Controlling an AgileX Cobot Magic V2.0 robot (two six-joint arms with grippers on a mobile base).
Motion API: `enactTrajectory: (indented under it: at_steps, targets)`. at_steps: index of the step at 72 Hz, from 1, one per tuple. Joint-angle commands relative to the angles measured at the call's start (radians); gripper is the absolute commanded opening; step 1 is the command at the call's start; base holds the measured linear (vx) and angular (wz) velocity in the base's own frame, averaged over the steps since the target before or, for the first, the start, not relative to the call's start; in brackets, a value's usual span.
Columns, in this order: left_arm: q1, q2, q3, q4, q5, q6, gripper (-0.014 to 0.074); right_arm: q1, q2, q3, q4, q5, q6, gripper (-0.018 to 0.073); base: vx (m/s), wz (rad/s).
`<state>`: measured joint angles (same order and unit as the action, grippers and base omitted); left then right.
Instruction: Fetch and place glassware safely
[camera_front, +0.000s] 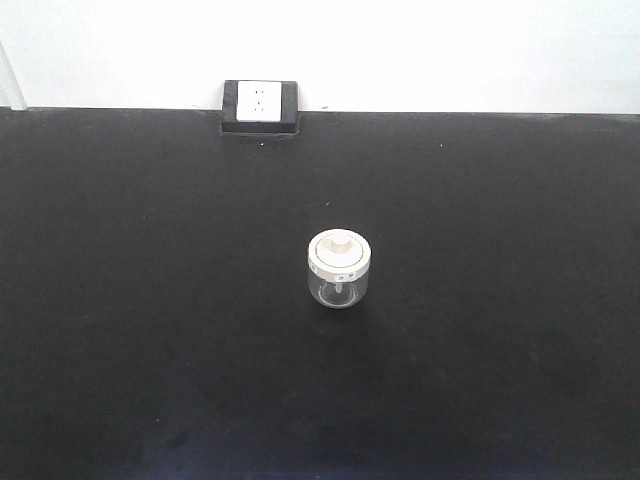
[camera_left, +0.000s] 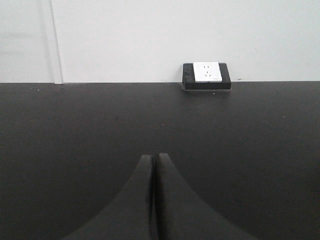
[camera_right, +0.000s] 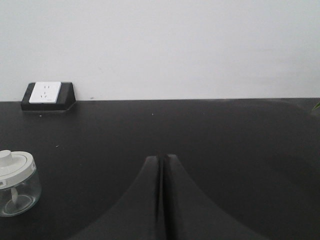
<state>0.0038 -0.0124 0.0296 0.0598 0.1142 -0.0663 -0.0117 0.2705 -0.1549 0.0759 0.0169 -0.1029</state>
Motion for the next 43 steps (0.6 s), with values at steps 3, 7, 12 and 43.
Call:
enactTrajectory:
  at_steps: [3,7,12,43]
  targets:
    - [0.000,-0.012,0.026,-0.010,-0.067,-0.006,-0.0007,-0.006,-0.098,0.042,-0.005,-0.095,0.000,-0.0003,0.00,0.00]
    - [0.000,-0.012,0.026,-0.010,-0.067,-0.006,-0.0007,-0.006,-0.138,0.074,-0.005,-0.098,0.000,-0.0003,0.00,0.00]
    - [0.000,-0.012,0.026,-0.010,-0.067,-0.006,-0.0007,-0.006,-0.204,0.115,-0.005,-0.099,0.000,-0.0003,0.00,0.00]
    - [0.000,-0.012,0.026,-0.010,-0.067,-0.006,-0.0007,-0.004,-0.292,0.202,-0.009,-0.099,0.000,-0.0003,0.00,0.00]
